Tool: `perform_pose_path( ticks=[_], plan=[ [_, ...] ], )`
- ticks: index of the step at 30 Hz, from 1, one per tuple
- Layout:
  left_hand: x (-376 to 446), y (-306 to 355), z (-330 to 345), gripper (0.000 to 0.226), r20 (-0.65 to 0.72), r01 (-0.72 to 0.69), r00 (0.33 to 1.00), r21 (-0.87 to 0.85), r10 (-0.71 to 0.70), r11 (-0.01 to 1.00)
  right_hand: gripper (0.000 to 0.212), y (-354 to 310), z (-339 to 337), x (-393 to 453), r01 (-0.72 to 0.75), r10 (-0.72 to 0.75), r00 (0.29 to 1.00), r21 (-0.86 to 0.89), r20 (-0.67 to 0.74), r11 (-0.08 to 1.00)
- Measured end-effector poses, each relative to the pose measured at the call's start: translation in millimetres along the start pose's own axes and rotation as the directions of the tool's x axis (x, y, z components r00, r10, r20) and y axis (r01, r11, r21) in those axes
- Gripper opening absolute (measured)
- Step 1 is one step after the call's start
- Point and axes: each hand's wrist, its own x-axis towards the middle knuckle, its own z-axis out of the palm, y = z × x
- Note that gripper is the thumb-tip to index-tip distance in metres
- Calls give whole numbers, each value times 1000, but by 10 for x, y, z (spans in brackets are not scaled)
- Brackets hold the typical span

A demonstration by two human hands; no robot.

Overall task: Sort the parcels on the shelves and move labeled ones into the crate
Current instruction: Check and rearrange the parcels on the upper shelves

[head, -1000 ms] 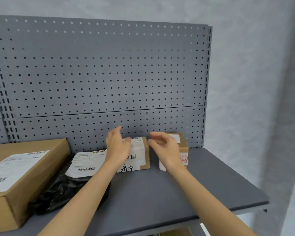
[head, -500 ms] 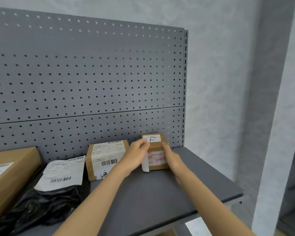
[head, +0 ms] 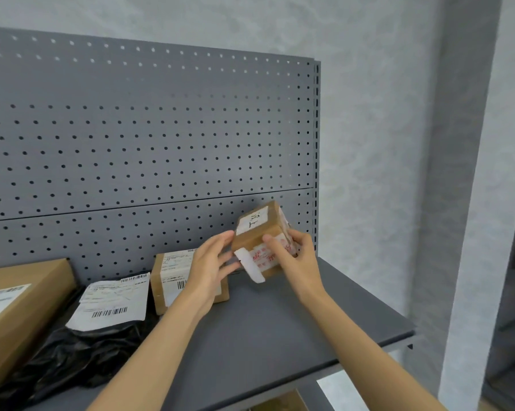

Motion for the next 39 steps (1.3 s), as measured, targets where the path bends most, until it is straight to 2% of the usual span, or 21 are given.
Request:
perform_pose_path(
  ticks=[2,4,6,8,10,11,13,14,16,18,20,21,23,26,27,30,32,35,39],
  plan=[
    [-37,53,-12,19,37,-66,997,42,64,997,45,-28,-14,-9,-123,124,992,97,0,988],
    [-62,101,-23,29,91,-148,986,121,137,982,50,-25,-8,-25,-307,298,952,249,71,919],
    [-99,132,-8,33,130,-231,970,218,206,948,49,-12,-2,-52,-428,397,902,456,166,780],
    [-128,125,29,30,96,-278,960,282,261,918,50,0,19,-90,-444,405,888,635,218,633],
    [-137,92,46,46,2,-206,976,336,218,919,52,-3,40,-124,-429,389,890,727,238,536],
    [-154,90,47,62,-20,-124,990,324,137,938,52,-7,40,-135,-435,380,889,732,255,525],
    [-185,77,42,76,37,32,998,209,-41,977,52,-30,25,-149,-467,377,880,674,289,573],
    [-197,66,34,68,96,65,992,160,-81,985,50,-40,21,-157,-480,379,876,619,299,621],
    [-222,48,20,43,180,56,981,110,-75,992,39,-65,26,-183,-463,376,887,507,270,727],
    [-229,31,0,31,170,31,984,105,-49,994,29,-82,31,-209,-350,317,937,401,150,847],
    [-241,16,-27,25,167,18,985,129,-39,991,37,-101,11,-223,-196,193,981,201,33,960],
    [-260,18,-36,26,174,16,984,135,-40,991,38,-114,3,-224,-137,136,991,123,13,983],
    [-291,31,-40,29,168,30,984,117,-49,993,32,-151,-19,-229,-110,108,993,44,41,993],
    [-318,27,-24,35,189,49,980,56,-59,997,25,-255,-53,-267,-166,165,981,6,101,986],
    [-340,32,-2,37,210,54,976,47,-63,997,36,-281,-68,-295,-141,145,984,-43,104,989],
    [-407,22,113,39,254,52,965,59,-65,997,103,-340,-127,-396,-24,50,997,-371,60,928],
    [-444,0,217,40,279,54,958,73,-72,996,123,-350,-221,-432,8,-12,1000,-497,-4,867],
    [-545,-32,423,47,348,60,934,73,-82,996,123,-377,-506,-463,-32,-33,993,-525,-115,850],
    [-742,-106,853,50,432,-5,902,71,-26,997,114,-444,-985,-643,-41,-96,963,-489,-252,871]
  ],
)
